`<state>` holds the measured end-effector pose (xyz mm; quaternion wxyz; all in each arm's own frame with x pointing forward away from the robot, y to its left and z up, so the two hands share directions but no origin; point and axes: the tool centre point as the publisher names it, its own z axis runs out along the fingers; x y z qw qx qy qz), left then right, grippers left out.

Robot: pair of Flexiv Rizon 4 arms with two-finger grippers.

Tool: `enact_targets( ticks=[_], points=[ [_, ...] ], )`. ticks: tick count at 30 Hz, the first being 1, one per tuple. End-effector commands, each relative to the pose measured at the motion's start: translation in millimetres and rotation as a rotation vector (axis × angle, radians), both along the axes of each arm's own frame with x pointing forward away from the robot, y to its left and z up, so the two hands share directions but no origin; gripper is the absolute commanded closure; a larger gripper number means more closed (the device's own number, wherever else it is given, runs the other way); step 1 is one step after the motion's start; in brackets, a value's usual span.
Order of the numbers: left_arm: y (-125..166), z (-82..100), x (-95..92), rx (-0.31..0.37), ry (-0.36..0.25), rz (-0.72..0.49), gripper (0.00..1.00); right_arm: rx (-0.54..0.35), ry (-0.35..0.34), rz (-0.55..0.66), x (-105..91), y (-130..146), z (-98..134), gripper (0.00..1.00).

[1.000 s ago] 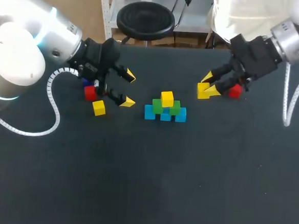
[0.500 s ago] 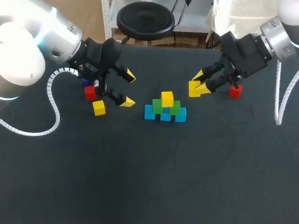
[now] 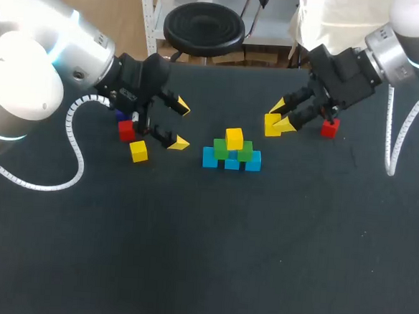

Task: Place the blue cubes, place green cubes on the blue cubes, place the yellow cubes on the green cubes, then place the red cubes on the yellow cubes, and place purple cube on the red cubes.

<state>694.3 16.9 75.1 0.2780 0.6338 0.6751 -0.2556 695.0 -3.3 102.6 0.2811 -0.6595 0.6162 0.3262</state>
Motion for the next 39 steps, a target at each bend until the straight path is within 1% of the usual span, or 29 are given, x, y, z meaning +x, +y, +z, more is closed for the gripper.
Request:
enact_targets(
  ticks=[1,9,14,17,18,20,25,26,28,29,32,37,39],
  points=[
    [1.4,-1.0,-0.9,-0.006,-0.005,-0.001,0.0,-0.002,-0.001,-0.002,-1.1,0.0,0.7,1.0],
    [1.4,-1.0,-0.9,-0.006,-0.005,-0.001,0.0,-0.002,-0.001,-0.002,-1.1,0.0,0.7,1.0],
    [1.4,-1.0,-0.9,-0.006,-0.005,-0.001,0.0,-0.034,0.021,-0.056,-17.0,-12.5,8.3,1.0],
    [1.4,-1.0,-0.9,-0.006,-0.005,-0.001,0.0,-0.008,0.021,-0.075,-24.0,-18.5,10.4,1.0],
    [1.4,-1.0,-0.9,-0.006,-0.005,-0.001,0.0,-0.017,0.03,-0.09,-25.6,-18.5,10.8,1.0],
    [1.4,-1.0,-0.9,-0.006,-0.005,-0.001,0.0,-0.008,0.029,-0.096,-28.8,-18.8,12.4,1.0],
    [1.4,-1.0,-0.9,-0.006,-0.005,-0.001,0.0,-0.003,0.021,-0.095,-34.0,-6.3,9.9,1.0],
    [1.4,-1.0,-0.9,-0.006,-0.005,-0.001,0.0,-0.011,0.004,-0.091,-34.1,-4.0,8.1,1.0],
    [1.4,-1.0,-0.9,-0.006,-0.005,-0.001,0.0,-0.01,0.003,-0.086,-33.2,0.6,3.5,1.0],
    [1.4,-1.0,-0.9,-0.006,-0.005,-0.001,0.0,-0.005,-0.021,-0.082,-32.8,3.1,1.8,1.0],
    [1.4,-1.0,-0.9,-0.006,-0.005,-0.001,0.0,-0.004,-0.028,-0.072,-31.4,9.8,-1.7,1.0],
    [1.4,-1.0,-0.9,-0.006,-0.005,-0.001,0.0,0.008,-0.02,-0.062,-30.0,15.6,-6.6,1.0],
    [1.4,-1.0,-0.9,-0.006,-0.005,-0.001,0.0,0.015,-0.035,-0.051,-29.9,17.6,-7.9,1.0]
  ],
)
